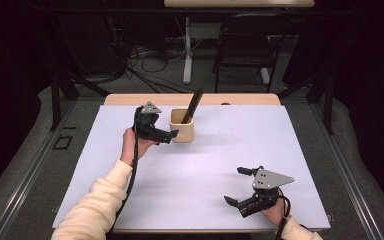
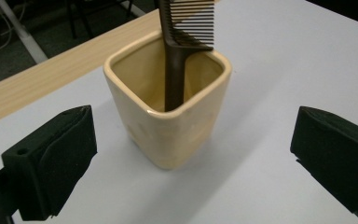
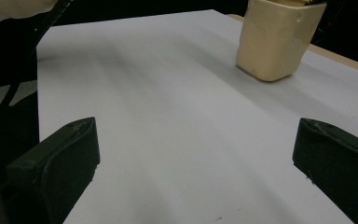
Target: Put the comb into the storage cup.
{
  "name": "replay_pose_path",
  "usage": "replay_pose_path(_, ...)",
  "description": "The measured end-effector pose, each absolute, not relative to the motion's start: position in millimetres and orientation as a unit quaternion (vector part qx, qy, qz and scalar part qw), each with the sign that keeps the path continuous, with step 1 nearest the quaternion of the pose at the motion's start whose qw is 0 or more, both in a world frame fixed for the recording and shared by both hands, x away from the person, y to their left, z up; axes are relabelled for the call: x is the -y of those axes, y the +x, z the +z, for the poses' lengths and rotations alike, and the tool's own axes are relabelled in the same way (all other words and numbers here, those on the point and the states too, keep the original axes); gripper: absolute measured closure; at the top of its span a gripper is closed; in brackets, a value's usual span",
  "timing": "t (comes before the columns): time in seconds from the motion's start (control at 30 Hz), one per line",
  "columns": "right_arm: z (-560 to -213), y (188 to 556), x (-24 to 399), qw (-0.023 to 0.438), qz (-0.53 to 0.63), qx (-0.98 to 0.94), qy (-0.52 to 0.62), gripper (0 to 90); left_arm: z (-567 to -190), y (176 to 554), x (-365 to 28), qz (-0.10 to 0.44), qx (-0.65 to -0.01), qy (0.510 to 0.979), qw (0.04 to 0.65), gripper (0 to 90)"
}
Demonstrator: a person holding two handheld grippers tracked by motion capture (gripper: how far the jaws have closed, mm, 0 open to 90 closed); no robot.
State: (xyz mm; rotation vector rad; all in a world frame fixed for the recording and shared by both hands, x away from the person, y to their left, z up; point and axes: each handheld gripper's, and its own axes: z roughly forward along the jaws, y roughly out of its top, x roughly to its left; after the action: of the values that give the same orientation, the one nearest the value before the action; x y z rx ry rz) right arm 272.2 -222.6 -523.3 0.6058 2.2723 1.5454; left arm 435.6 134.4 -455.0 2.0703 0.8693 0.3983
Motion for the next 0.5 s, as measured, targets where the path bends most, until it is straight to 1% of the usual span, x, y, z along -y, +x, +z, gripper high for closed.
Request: replay_pose_path(0.5,-523.5,270.2,223.0,0.167,0.535,-0.800,0.215,0.0,-456.8,400.9,-155.9,0.174,-0.344,0.818,0.428,0.2)
